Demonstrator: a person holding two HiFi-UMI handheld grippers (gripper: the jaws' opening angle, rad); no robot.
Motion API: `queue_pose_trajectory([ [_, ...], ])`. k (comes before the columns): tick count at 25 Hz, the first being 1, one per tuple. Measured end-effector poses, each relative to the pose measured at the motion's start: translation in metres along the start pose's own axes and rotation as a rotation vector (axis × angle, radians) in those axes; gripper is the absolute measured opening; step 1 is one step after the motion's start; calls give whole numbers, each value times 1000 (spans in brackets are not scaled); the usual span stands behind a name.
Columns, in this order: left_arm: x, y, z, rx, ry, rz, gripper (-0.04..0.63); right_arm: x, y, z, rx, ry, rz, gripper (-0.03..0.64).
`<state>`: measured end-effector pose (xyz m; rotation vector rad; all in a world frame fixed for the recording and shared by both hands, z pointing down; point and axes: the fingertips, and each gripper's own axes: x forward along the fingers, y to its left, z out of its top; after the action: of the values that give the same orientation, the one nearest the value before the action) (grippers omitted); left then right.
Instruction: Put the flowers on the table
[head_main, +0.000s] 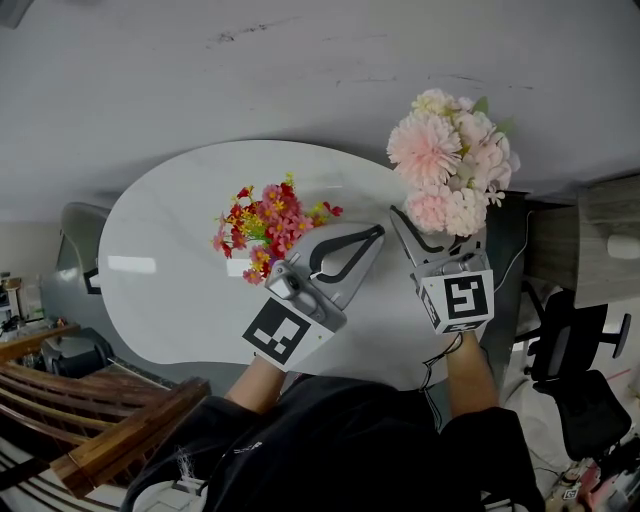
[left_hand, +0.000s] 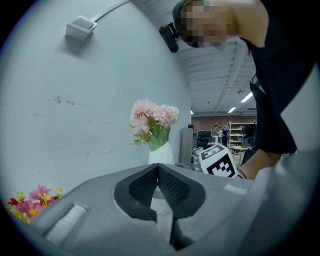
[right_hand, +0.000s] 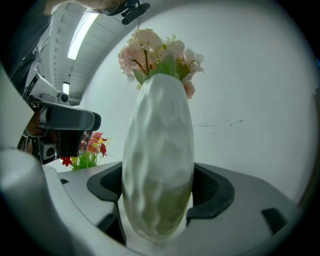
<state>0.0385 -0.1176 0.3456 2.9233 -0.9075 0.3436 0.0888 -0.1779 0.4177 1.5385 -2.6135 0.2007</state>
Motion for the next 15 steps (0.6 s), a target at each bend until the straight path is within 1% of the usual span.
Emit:
queue_pose_trajectory([
  [7,2,0,-1,9,3,-5,5,1,-2,-4,4,7,-3,383],
  [15,2,-1,-1,1,4,0,5,0,-4,-6,6,13,-3,383],
])
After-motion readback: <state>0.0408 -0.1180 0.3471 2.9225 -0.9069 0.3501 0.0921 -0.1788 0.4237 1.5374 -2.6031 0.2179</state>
